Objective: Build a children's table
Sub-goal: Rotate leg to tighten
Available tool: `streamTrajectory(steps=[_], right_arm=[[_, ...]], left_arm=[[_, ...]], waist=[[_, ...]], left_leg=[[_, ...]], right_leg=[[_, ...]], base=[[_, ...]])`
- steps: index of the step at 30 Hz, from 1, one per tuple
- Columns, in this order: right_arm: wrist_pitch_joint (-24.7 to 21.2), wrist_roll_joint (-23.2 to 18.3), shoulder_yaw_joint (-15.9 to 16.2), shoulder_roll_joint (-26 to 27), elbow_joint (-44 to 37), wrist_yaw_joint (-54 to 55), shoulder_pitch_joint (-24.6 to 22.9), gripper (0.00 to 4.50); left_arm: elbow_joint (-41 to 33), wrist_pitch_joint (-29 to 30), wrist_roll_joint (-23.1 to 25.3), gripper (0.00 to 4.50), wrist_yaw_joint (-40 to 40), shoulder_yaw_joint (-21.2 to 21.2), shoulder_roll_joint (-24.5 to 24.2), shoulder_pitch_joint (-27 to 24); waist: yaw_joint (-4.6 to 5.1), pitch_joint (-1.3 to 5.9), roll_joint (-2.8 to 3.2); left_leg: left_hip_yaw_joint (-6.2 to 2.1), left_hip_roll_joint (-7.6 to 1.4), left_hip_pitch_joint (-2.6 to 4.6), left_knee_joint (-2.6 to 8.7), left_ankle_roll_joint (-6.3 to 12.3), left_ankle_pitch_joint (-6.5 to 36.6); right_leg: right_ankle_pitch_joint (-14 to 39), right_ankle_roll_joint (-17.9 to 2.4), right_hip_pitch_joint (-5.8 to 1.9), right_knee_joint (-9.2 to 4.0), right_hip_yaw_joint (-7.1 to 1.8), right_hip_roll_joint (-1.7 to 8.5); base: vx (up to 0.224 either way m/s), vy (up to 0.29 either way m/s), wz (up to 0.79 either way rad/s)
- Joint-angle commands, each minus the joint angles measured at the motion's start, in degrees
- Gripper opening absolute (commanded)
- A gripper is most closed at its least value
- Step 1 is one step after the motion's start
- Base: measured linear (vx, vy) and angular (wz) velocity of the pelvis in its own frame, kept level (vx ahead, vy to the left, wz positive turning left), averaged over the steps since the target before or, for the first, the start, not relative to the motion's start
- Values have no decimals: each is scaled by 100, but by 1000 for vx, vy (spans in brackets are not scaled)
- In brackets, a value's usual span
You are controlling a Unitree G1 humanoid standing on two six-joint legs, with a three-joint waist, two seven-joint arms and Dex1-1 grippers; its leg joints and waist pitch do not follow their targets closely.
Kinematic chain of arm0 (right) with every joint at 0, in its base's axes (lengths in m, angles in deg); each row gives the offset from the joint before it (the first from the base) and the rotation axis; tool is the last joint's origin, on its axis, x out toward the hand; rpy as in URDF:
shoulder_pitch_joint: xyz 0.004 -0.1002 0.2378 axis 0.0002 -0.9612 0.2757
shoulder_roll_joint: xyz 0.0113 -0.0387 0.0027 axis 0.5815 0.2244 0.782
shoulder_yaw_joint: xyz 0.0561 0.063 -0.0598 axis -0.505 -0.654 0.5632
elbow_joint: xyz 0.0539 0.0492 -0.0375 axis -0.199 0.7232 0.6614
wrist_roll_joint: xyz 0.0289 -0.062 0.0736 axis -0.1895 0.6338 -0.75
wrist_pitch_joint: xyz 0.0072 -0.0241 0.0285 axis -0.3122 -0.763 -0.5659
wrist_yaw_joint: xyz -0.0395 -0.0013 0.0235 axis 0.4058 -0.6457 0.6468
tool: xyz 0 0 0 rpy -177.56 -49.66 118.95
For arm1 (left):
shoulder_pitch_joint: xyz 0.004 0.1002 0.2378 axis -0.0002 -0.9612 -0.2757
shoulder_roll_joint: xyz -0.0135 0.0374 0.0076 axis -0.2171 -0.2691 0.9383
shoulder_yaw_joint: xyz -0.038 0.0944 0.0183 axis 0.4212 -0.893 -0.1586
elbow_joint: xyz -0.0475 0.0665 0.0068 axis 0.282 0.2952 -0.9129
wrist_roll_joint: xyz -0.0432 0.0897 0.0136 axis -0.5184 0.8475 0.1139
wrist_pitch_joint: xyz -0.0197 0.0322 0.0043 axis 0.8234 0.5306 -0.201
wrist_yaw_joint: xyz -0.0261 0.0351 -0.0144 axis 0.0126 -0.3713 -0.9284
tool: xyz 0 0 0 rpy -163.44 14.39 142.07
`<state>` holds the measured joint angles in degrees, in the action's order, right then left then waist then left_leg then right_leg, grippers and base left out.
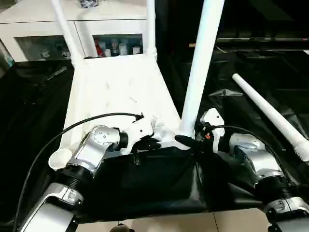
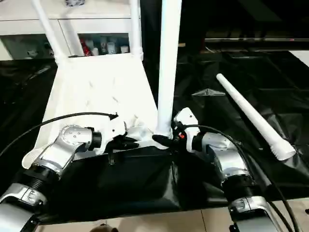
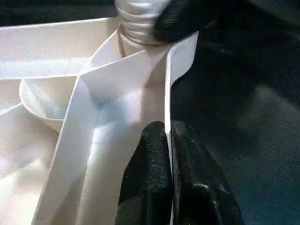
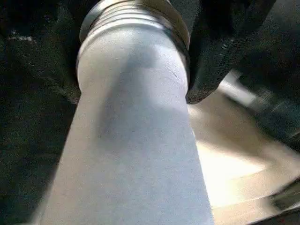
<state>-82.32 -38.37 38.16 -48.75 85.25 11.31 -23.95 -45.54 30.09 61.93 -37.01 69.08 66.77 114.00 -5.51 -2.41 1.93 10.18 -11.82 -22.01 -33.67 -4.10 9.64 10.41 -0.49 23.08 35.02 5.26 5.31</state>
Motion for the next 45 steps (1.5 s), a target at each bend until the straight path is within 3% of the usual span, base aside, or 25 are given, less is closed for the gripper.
streamTrajectory(steps=[1,2,5,6,8,12,15,18,21,23,25,26,31,36,41,45], right_arm=[[-135,4,-273,315,411,925,153,277],[-95,-68,-417,538,587,1351,262,277],[-26,17,-488,813,946,2108,492,277],[-23,28,-484,818,960,2134,501,277],[115,242,-420,929,1343,2730,766,277],[295,130,-603,943,1434,2628,845,277],[370,87,-674,947,1425,2535,852,347],[646,55,-663,810,1197,2069,775,350],[628,46,-619,741,1083,1902,726,390],[463,-3,-324,368,464,1021,403,415],[407,6,-224,234,264,763,291,428],[331,35,-29,-77,-96,230,63,438],[182,-101,26,-443,-453,-605,-165,438],[-137,-273,210,-811,-798,-1416,-323,438],[-189,-232,254,-778,-786,-1566,-305,438],[-211,-212,306,-711,-710,-1615,-264,408]], left_arm=[[321,139,151,0,588,-15,273,226],[551,266,210,0,1004,30,469,417],[936,474,216,0,1664,155,828,743],[949,480,213,0,1683,161,840,754],[1233,518,181,0,1997,213,1108,996],[1293,293,216,0,1905,187,1077,1015],[1300,159,219,0,1822,176,1046,998],[1083,-145,202,0,1348,58,818,781],[977,-184,211,0,1204,8,726,697],[640,-337,161,0,803,-66,412,433],[553,-410,126,0,685,-68,333,363],[408,-452,55,0,466,-54,194,241],[208,-589,-54,0,46,-63,-10,78],[-428,-448,-341,0,-563,-86,-180,-184],[-584,-395,-386,0,-693,-118,-210,-247],[-640,-354,-361,0,-723,-117,-234,-260]], waist=[[0,351,-57],[23,341,-52],[29,349,-44],[5,368,-71],[9,390,-41],[-14,401,-42],[-13,393,-46],[-16,384,-54],[-4,376,-50],[-16,363,-103],[-26,364,-73],[-66,356,-101],[-74,351,-110],[-84,359,-100],[-115,378,-90],[-133,374,-106]], left_leg=[[-40,-133,107,407,68,1330],[-24,-114,126,399,47,1431],[-37,-107,119,402,-10,1383],[-42,-106,82,391,78,1256],[-36,-95,76,369,135,1052],[-35,-101,57,354,312,943],[-32,-108,64,359,350,1003],[-29,-107,65,365,367,1122],[-29,-120,70,371,363,1164],[-29,-125,65,381,393,1180],[-36,-150,65,386,419,1165],[-36,-153,68,385,421,1189],[-28,-139,61,386,360,1277],[-30,-173,58,373,424,1083],[-17,-167,72,355,442,969],[-16,-161,67,358,426,949]], right_leg=[[1481,-1124,-287,-463,-269,343],[1621,-1086,-248,-498,-283,343],[1673,-1049,-257,-512,-269,341],[1428,-1039,-302,-488,-263,345],[1097,-1115,-288,-459,-265,335],[684,-1233,-321,-416,-252,335],[681,-1277,-324,-419,-248,331],[856,-1254,-329,-439,-251,342],[986,-1248,-322,-447,-254,346],[1087,-1215,-331,-460,-248,338],[1081,-1152,-318,-445,-260,344],[1097,-1136,-327,-446,-256,335],[1378,-1069,-317,-466,-262,348],[1117,-1175,-299,-423,-270,339],[815,-1289,-287,-384,-272,333],[786,-1293,-296,-384,-270,335]], base=[[0,0,0],[0,0,0],[0,0,0],[0,0,0],[0,0,0],[0,0,0],[0,0,0],[0,0,0],[0,0,0],[0,0,0],[0,0,0],[0,0,0],[0,0,0],[0,0,0],[0,0,0],[0,0,0]])
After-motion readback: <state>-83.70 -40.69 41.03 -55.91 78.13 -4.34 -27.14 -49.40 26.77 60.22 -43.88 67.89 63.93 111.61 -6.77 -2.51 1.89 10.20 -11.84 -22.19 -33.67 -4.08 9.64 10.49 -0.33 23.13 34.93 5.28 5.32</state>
